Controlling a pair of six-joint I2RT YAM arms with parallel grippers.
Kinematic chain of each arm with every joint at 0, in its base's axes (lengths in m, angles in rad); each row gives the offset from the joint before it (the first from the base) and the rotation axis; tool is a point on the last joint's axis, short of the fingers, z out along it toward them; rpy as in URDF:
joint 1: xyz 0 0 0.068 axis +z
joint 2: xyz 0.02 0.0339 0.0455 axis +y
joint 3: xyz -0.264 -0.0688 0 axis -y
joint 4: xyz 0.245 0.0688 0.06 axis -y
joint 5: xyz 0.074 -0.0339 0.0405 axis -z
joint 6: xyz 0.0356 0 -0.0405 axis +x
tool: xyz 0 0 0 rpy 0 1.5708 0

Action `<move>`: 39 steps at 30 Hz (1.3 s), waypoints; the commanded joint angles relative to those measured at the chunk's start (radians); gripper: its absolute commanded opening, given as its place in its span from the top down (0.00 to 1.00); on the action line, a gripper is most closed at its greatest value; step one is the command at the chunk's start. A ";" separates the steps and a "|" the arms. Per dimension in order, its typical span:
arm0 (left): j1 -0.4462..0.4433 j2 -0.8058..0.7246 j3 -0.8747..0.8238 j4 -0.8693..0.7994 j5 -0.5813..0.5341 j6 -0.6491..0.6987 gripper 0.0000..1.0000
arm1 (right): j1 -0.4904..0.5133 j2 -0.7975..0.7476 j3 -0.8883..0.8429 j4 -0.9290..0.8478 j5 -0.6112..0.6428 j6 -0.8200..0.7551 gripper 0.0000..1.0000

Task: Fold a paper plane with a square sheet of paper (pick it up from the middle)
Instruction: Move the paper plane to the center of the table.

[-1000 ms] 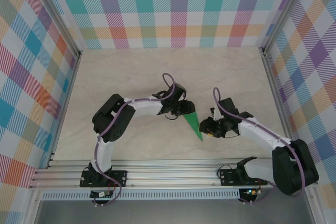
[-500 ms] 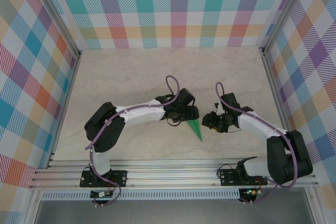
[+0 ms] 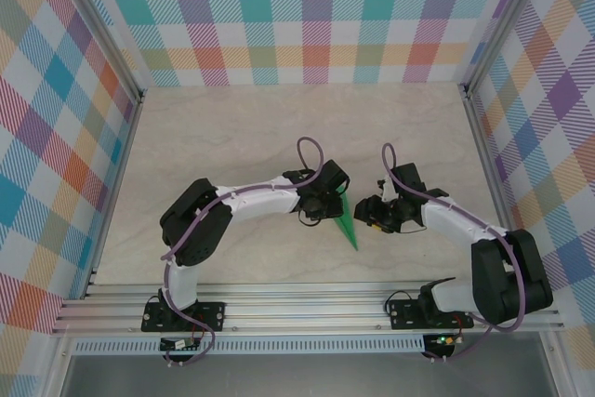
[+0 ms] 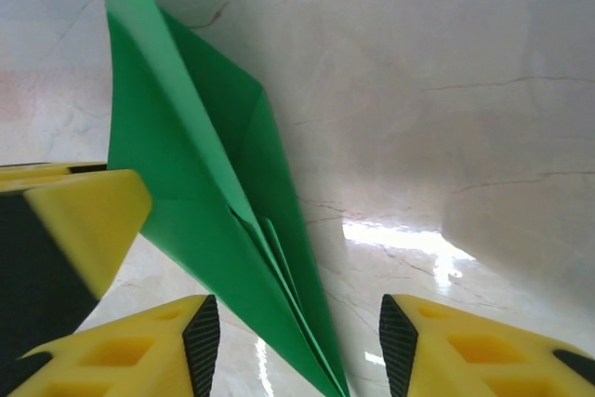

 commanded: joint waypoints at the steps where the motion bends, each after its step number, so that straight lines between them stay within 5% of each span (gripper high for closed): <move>1: -0.008 -0.064 -0.067 0.011 -0.023 -0.014 0.82 | -0.006 0.025 0.009 0.040 -0.091 -0.041 0.47; 9: -0.008 -0.123 -0.182 0.109 -0.011 -0.020 0.88 | -0.005 0.085 0.034 0.082 -0.227 -0.094 0.44; 23: -0.009 -0.119 -0.191 0.123 -0.008 -0.019 0.88 | 0.009 0.189 0.094 0.068 -0.258 -0.182 0.41; 39: -0.008 -0.126 -0.199 0.160 -0.007 -0.023 0.88 | 0.079 0.222 0.100 0.041 -0.218 -0.230 0.54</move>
